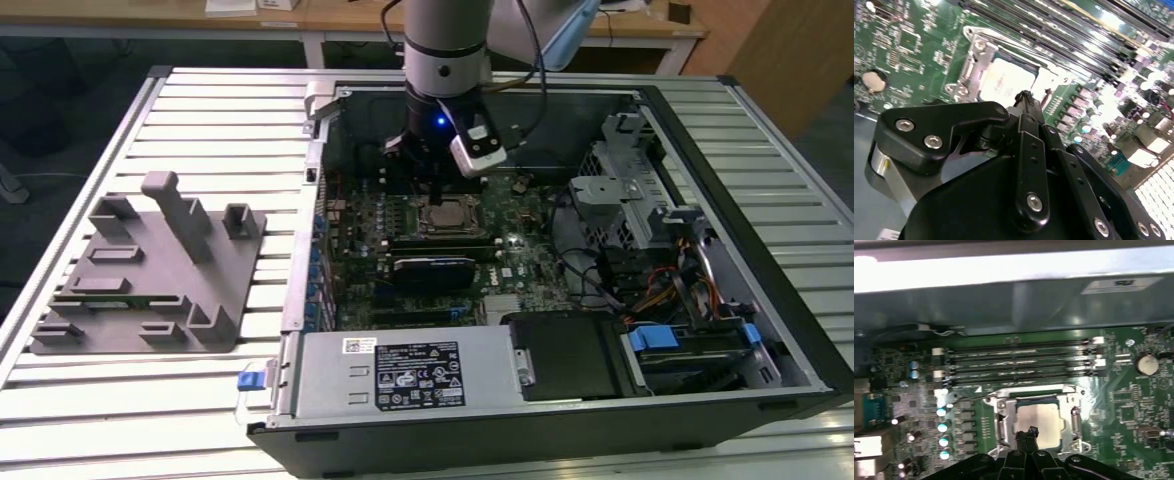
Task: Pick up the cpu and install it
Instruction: 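Install the first cpu locking lever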
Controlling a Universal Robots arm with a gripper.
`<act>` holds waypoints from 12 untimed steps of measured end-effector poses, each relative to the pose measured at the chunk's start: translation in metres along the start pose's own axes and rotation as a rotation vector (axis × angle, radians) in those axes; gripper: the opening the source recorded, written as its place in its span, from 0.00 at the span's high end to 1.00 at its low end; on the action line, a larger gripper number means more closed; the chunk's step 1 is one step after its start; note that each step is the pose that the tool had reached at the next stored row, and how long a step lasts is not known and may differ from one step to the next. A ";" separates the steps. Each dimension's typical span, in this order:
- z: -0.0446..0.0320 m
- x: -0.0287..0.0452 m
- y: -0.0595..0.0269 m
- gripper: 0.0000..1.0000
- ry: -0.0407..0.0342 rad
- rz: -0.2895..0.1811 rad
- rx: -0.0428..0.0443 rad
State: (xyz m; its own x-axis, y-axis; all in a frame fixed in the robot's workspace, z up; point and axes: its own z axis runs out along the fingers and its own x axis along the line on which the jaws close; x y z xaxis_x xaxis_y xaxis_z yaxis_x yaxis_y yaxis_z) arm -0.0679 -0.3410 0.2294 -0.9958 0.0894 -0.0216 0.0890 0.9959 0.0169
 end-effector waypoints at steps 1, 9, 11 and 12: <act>0.0000 0.0025 -0.0002 0.89 -0.0001 0.000 0.0000; -0.0005 0.0218 -0.0019 0.89 -0.0004 0.000 0.0000; -0.0006 0.0265 -0.0024 0.89 -0.0005 0.000 0.0000; -0.0006 0.0283 -0.0025 0.89 -0.0006 0.000 -0.0001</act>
State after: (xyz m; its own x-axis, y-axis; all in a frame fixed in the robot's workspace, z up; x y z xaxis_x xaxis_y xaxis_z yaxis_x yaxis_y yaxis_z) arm -0.0963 -0.3410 0.2294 -0.9957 0.0894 -0.0222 0.0890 0.9959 0.0170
